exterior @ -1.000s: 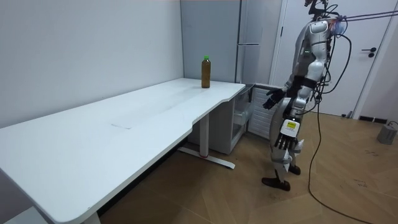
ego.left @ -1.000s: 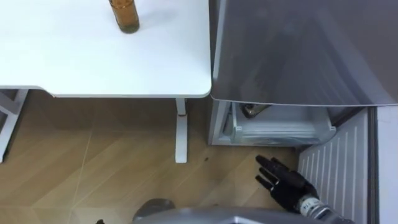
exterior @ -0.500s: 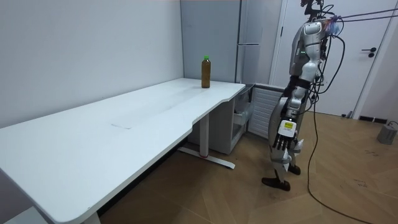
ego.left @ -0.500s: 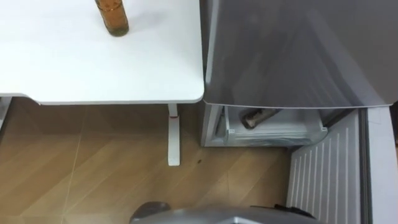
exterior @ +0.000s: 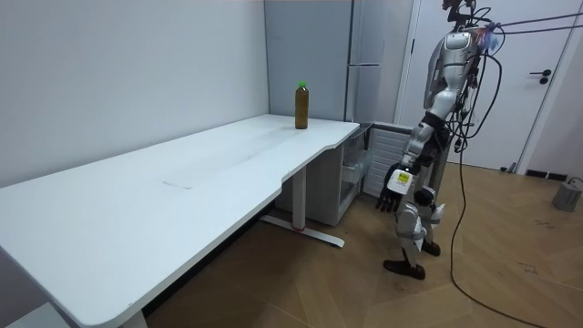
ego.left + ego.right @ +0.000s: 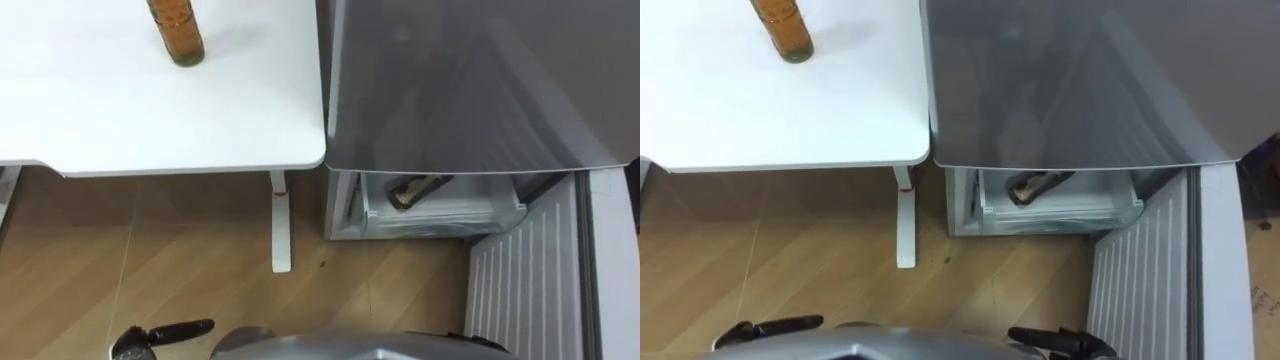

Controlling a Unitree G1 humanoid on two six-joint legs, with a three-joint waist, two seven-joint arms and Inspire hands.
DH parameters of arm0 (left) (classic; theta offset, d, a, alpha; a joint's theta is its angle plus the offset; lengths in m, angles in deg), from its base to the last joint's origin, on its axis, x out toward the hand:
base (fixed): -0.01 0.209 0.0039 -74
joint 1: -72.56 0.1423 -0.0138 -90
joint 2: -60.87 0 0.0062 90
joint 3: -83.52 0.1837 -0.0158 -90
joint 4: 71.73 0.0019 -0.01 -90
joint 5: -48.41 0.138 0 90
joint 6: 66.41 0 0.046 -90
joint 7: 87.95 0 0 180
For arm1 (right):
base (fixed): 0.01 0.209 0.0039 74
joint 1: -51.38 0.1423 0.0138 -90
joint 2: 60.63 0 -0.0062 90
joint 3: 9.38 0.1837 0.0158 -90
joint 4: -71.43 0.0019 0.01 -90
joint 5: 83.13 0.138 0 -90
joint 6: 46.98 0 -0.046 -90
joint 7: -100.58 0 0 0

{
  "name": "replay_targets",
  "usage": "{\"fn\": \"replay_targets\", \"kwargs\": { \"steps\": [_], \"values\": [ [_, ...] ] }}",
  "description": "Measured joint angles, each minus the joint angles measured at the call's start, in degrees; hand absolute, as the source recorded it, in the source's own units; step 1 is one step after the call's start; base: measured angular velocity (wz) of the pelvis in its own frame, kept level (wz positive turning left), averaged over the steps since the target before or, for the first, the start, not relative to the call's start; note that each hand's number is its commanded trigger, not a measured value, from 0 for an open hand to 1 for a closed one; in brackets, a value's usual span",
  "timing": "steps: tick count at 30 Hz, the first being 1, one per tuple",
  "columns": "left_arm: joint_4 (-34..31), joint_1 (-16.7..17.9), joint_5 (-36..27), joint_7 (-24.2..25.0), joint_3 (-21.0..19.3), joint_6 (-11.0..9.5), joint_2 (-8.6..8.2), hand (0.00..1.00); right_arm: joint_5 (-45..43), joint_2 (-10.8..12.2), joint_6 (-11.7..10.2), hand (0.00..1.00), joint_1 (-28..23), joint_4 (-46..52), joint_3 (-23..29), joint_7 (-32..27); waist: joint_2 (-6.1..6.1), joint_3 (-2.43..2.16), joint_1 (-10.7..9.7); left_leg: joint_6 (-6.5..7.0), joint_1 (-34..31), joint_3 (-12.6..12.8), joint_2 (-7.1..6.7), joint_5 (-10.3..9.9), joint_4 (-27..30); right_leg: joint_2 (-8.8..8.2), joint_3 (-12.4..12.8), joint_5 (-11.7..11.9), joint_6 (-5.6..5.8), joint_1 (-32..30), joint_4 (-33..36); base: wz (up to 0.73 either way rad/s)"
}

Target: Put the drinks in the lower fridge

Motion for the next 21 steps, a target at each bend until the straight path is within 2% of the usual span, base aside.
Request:
{"fn": "replay_targets", "kwargs": {
  "steps": [5, 10, 12, 13, 16, 19, 21],
  "values": [
    [-4.2, 0.7, -0.1, -3.0, -0.6, -0.5, -0.85, 0.0, -0.2, 0.0, -0.2, 0.0, -0.3, 0.2, 0.1, -0.3, -0.49, -0.08, 0.1, -0.05, 0.7, 0.0, -0.04, 0.1, -0.5, 0.0, 0.2, 0.0, 0.0, 0.1, 0.0, 0.0],
    [-11.7, 2.2, 0.7, -6.9, -4.4, -2.1, -1.41, 0.0, -1.1, 0.0, -1.4, 0.0, -3.2, 4.1, 0.8, -0.4, -0.77, -0.28, 0.3, -0.08, 1.0, 0.0, -0.06, 0.1, -0.7, 0.0, 0.1, 0.0, -0.01, 0.2, 0.0, 0.0],
    [-21.2, 4.4, 0.4, -11.3, -5.3, -2.5, -1.63, 0.0, -1.3, 0.0, -1.9, 0.0, -3.4, 4.7, 1.0, -0.4, -1.1, -0.41, 0.4, -0.08, 0.9, 0.0, -0.05, 0.1, -0.7, -0.01, 0.1, 0.0, -0.01, 0.3, 0.0, 0.0],
    [-24.0, 5.0, 0.4, -12.3, -5.3, -3.0, -1.71, 0.0, -1.4, 0.0, -2.0, 0.0, -3.4, 4.7, 1.1, -0.4, -1.2, -0.43, 0.5, -0.08, 1.0, 0.0, -0.05, 0.1, -0.7, -0.01, 0.0, 0.0, -0.01, 0.3, 0.0, 0.0],
    [-36.3, 6.9, 0.5, -18.1, -5.3, -6.9, -1.7, 0.0, -2.0, 0.1, -2.6, 0.0, -3.6, 4.7, 1.2, -0.3, -1.53, -0.28, 0.5, -0.09, 2.1, -0.3, -0.08, 0.1, -1.0, -0.01, -0.1, 0.0, 0.0, 1.4, -0.2, 0.0],
    [-42.7, 7.1, 2.3, -21.1, -5.3, -8.4, -1.72, 0.0, -2.5, 0.1, -3.8, 0.0, -3.9, 4.5, 1.2, -0.3, -1.86, -0.19, 0.6, -0.21, 2.5, -0.4, -0.13, 0.2, -1.6, -0.01, -0.1, 0.0, 0.0, 1.7, -0.2, 0.0],
    [-47.5, 7.1, 5.3, -23.5, -5.3, -10.3, -1.71, 0.0, -2.8, -0.1, -5.0, 0.0, -4.4, 4.3, 1.4, 0.3, -1.94, -0.3, 0.8, -0.28, 2.5, -0.4, -0.14, 0.2, -1.6, -0.01, -0.1, 0.0, 0.0, 1.5, -0.2, 0.0]
  ]
}}
